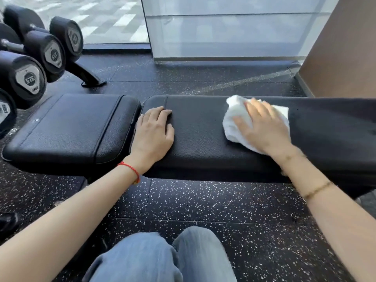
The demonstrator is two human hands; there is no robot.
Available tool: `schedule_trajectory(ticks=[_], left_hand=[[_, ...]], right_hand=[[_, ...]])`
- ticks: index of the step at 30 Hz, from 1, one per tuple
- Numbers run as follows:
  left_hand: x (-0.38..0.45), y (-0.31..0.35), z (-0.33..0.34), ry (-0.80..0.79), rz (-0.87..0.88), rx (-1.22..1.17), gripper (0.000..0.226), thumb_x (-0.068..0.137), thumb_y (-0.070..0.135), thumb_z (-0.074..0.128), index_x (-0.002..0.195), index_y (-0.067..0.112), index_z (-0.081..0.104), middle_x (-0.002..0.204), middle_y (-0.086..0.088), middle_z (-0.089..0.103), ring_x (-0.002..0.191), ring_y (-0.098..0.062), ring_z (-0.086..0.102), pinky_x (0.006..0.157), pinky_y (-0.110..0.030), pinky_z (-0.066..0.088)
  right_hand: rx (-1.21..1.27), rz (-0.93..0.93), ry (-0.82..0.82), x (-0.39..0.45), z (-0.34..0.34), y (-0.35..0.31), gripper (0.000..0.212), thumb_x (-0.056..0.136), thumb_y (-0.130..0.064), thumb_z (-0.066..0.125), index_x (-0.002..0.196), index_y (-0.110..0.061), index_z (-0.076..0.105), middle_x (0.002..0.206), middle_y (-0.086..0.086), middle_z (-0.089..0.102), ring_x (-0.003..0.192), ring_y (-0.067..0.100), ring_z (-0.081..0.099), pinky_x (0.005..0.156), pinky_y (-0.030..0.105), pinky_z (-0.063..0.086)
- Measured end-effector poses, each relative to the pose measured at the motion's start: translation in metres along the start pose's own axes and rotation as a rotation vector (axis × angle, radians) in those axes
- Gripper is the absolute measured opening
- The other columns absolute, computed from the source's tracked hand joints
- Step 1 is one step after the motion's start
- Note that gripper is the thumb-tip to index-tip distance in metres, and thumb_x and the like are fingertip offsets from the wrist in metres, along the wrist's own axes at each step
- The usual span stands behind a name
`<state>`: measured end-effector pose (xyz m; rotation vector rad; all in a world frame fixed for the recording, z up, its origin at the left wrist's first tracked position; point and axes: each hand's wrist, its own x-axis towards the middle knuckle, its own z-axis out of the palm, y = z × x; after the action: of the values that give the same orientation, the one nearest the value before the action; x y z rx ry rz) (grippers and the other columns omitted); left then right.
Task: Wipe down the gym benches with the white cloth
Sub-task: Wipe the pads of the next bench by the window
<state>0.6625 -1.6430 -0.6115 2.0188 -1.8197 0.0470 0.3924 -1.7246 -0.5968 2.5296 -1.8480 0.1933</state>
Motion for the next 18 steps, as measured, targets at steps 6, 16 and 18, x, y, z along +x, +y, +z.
schedule_trajectory(ticks=[6,16,18], left_hand=[[-0.001,0.001,-0.002,0.035,-0.009,-0.032,0.043,0.093,0.023,0.049,0.135,0.015,0.054,0.143,-0.007,0.05,0.137,-0.024,0.041,0.117,-0.045,0.028],[0.0,0.002,0.001,0.047,-0.016,-0.019,0.042,0.092,0.022,0.05,0.134,0.014,0.054,0.143,-0.008,0.05,0.137,-0.025,0.041,0.117,-0.046,0.028],[-0.001,0.003,0.001,0.056,-0.016,-0.026,0.042,0.092,0.022,0.051,0.133,0.014,0.055,0.142,-0.008,0.051,0.136,-0.024,0.042,0.117,-0.045,0.028]], right_hand=[[0.065,-0.23,-0.047,0.029,0.008,-0.071,0.068,0.099,-0.059,0.017,0.156,-0.021,0.022,0.162,0.003,0.024,0.148,0.026,0.018,0.121,0.043,0.014],[0.053,-0.054,-0.003,0.043,0.004,0.022,0.065,0.104,-0.053,0.032,0.156,-0.013,0.026,0.163,0.008,0.026,0.151,0.025,0.018,0.122,0.035,0.003],[0.073,-0.065,-0.032,0.063,0.006,-0.007,0.065,0.104,-0.055,0.022,0.156,-0.017,0.024,0.163,0.003,0.026,0.151,0.022,0.016,0.119,0.032,0.002]])
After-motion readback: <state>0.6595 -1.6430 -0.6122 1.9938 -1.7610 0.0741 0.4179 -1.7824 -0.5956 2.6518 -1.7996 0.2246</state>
